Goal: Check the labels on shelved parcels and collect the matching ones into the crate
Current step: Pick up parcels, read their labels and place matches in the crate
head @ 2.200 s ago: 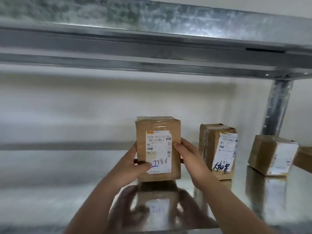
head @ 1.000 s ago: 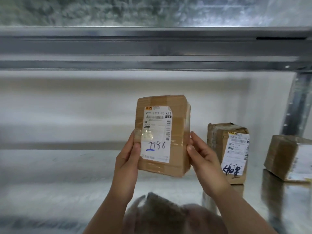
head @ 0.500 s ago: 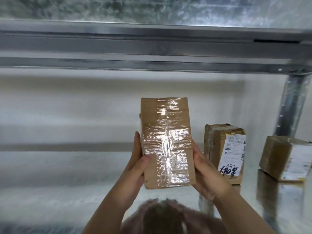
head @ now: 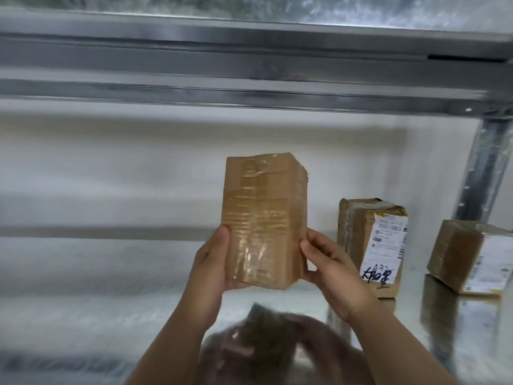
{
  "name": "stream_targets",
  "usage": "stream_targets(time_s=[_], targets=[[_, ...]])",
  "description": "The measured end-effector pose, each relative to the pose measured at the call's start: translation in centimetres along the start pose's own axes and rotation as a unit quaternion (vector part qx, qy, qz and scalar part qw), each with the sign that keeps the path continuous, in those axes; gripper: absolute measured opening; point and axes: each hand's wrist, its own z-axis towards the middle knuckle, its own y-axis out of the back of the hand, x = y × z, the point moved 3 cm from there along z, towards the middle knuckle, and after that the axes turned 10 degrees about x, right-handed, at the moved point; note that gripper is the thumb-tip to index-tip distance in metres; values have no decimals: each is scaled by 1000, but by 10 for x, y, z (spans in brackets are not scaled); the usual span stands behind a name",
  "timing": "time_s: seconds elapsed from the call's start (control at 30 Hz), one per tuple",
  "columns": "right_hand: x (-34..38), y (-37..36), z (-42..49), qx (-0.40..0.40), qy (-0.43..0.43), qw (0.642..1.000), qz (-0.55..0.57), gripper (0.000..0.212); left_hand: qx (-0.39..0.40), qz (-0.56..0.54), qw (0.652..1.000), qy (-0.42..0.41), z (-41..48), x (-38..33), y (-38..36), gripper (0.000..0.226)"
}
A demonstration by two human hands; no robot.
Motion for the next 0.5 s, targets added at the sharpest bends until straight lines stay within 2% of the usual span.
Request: stream_targets(time_s=[0.1, 0.17, 0.23, 0.27, 0.33, 0.5], targets=[[5, 0, -1, -34, 21, 999, 18, 25, -109, 32, 993, -38, 2, 0, 13, 19], [8, -3, -2, 9, 34, 998, 51, 21, -128, 25, 990, -46, 2, 1, 14, 28], [8, -5, -3, 64, 41, 992, 103, 24, -88, 12, 994, -56, 3, 1, 12, 22], [8, -5, -4, 89, 45, 988, 122, 31, -51, 11, 997, -53, 3, -1, 9, 28], [8, -6, -5, 121, 56, 983, 129, 45, 26, 0, 999, -42, 1, 0, 6, 59], [9, -5, -6, 106, 77, 985, 111, 85, 51, 10, 997, -61, -3, -1, 4, 57]])
